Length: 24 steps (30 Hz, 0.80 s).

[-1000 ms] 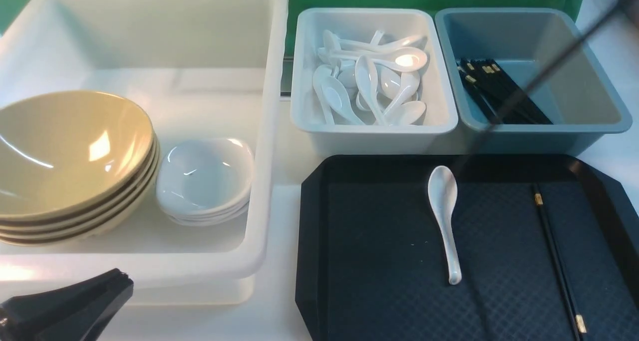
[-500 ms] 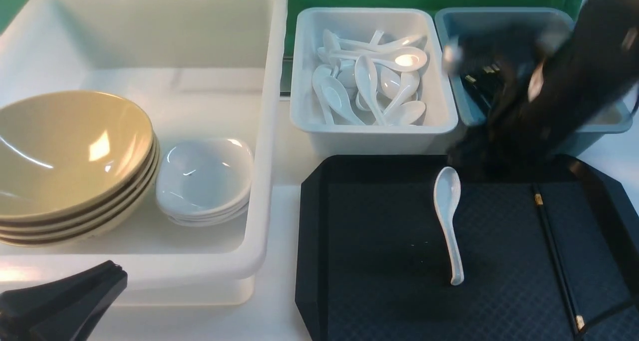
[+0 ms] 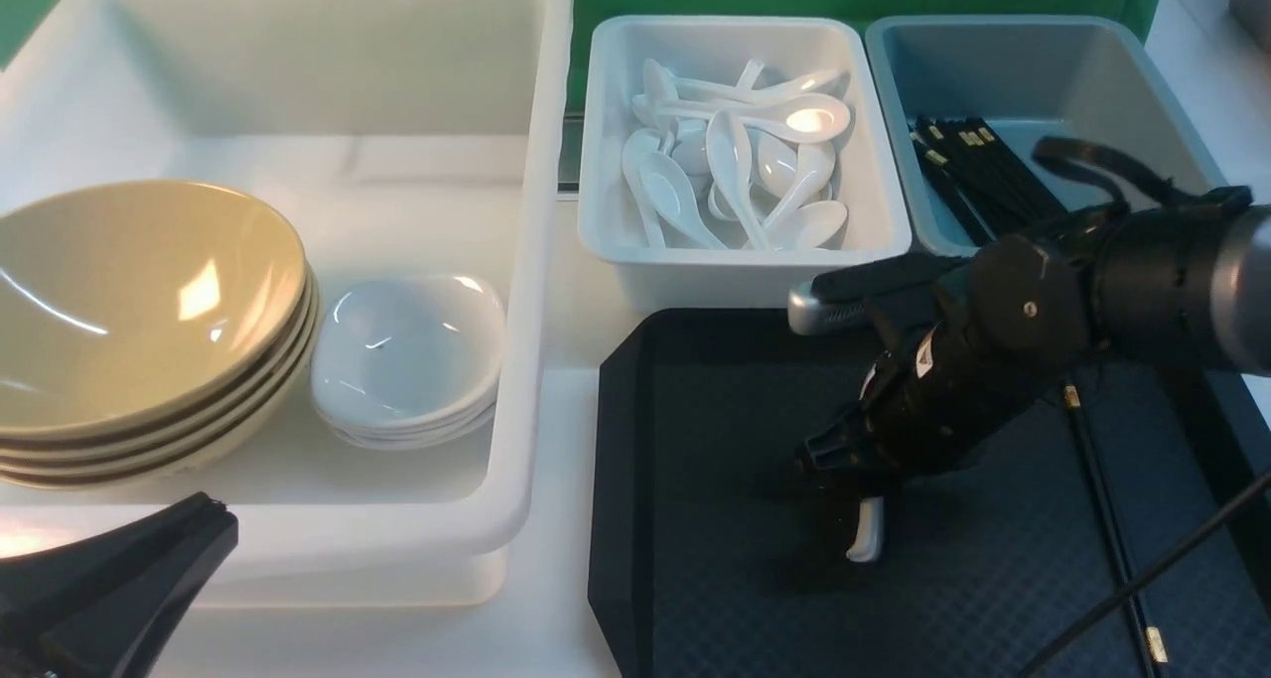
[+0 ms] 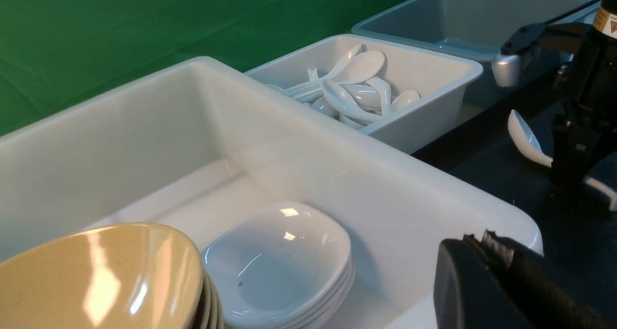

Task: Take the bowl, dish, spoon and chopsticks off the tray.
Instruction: Use the right arm to grab the soup spoon in the middle, then use the right arm to put the soup spoon into the small storage box in the middle

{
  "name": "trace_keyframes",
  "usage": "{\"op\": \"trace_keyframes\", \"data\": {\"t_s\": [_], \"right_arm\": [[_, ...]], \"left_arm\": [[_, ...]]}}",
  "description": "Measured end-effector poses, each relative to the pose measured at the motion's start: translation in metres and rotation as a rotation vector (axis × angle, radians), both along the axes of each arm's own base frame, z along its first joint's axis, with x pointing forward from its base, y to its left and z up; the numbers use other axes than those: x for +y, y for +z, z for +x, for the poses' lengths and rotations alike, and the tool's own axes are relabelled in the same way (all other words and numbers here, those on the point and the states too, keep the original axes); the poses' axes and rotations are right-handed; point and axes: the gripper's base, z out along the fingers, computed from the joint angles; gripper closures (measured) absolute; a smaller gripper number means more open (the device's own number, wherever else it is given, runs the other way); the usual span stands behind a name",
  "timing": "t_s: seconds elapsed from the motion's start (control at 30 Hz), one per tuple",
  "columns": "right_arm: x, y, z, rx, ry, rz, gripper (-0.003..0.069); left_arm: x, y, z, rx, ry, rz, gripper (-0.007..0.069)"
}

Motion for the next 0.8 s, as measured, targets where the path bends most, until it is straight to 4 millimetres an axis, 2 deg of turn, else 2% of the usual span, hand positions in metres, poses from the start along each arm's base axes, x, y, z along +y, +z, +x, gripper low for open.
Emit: {"op": "trace_keyframes", "data": {"t_s": [0.1, 0.2, 0.27, 0.3, 0.37, 0.4, 0.43, 0.5, 0.57, 0.63, 0.7, 0.8], "right_arm": [[-0.001, -0.001, -0.001, 0.003, 0.075, -0.032, 0.0424], [-0.003, 0.004, -0.005, 0.023, 0.140, -0.060, 0.0557], [-0.005, 0.012, -0.009, 0.034, 0.166, -0.070, 0.0567], [-0.005, 0.020, -0.013, 0.040, 0.179, -0.073, 0.0566], [-0.006, 0.054, -0.021, -0.003, 0.227, -0.066, 0.0565], [-0.004, 0.081, -0.025, -0.081, 0.253, -0.040, 0.0565], [-0.004, 0.085, -0.025, -0.097, 0.254, -0.034, 0.0565], [-0.001, 0.123, -0.024, -0.268, 0.270, 0.026, 0.0565], [0.005, 0.157, -0.013, -0.491, 0.262, 0.102, 0.0565], [0.011, 0.181, 0.003, -0.688, 0.235, 0.172, 0.0565], [0.017, 0.191, 0.020, -0.797, 0.213, 0.209, 0.0565], [0.025, 0.191, 0.064, -0.867, 0.151, 0.239, 0.0535]], "left_arm": [[0.000, 0.000, 0.000, 0.000, 0.000, 0.000, 0.0639], [0.000, 0.000, 0.000, 0.002, -0.001, 0.001, 0.0639], [0.000, 0.000, 0.000, 0.002, -0.001, 0.001, 0.0639], [0.000, 0.000, 0.000, 0.002, -0.001, 0.001, 0.0639], [0.000, 0.000, 0.000, 0.003, -0.002, 0.001, 0.0639], [0.000, 0.000, 0.000, 0.002, -0.001, 0.001, 0.0639], [0.000, 0.000, 0.000, 0.002, -0.001, 0.001, 0.0639], [0.000, 0.000, 0.000, -0.001, 0.000, 0.000, 0.0639], [0.000, 0.000, 0.000, -0.002, 0.001, -0.001, 0.0639], [0.000, 0.000, 0.000, -0.003, 0.001, -0.001, 0.0639], [0.000, 0.000, 0.000, -0.003, 0.001, -0.001, 0.0639], [0.000, 0.000, 0.000, -0.003, 0.001, -0.001, 0.0639]]}}
